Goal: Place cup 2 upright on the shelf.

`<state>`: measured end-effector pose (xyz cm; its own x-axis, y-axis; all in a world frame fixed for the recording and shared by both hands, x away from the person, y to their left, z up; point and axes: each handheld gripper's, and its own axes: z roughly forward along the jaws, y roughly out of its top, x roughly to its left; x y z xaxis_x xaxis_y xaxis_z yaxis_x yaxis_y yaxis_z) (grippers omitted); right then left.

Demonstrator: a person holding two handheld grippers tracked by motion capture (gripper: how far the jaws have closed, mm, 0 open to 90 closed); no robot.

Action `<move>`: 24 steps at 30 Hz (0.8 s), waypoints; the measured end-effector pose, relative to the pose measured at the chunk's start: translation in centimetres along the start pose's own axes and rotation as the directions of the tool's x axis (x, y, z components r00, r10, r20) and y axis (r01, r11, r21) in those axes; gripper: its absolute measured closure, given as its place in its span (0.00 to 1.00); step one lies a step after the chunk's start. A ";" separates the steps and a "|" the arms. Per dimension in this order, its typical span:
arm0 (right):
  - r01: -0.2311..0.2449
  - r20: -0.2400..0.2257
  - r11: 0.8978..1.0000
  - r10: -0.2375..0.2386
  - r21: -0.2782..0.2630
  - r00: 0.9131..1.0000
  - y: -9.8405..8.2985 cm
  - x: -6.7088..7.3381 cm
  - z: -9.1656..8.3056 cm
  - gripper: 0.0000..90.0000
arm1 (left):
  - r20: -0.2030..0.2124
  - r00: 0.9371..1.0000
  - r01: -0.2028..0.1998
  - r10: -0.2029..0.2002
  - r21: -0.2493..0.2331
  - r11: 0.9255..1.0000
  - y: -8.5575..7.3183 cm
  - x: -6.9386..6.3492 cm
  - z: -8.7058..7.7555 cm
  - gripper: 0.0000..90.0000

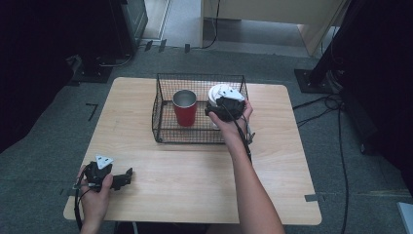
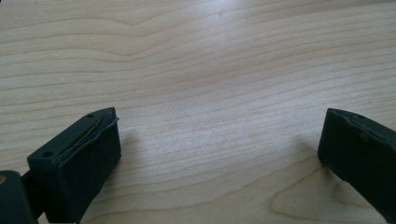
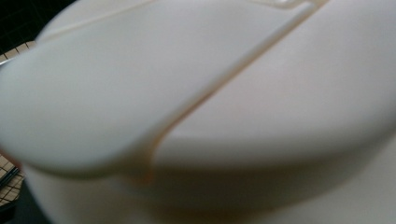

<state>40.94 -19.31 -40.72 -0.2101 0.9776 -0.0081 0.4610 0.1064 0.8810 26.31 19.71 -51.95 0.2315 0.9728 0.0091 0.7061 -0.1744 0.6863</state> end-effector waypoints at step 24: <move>0.012 -0.037 0.995 -0.008 0.104 0.999 -0.9 0.5 1.3 0.18 | 0.001 1.000 -0.001 0.001 0.000 1.000 0.0 0.0 0.0 0.00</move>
<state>41.59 -18.72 -42.14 -0.2450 0.9695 0.0024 0.5456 0.1359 0.8269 26.31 19.71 -51.95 0.2325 0.9725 0.0092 0.7059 -0.1753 0.6863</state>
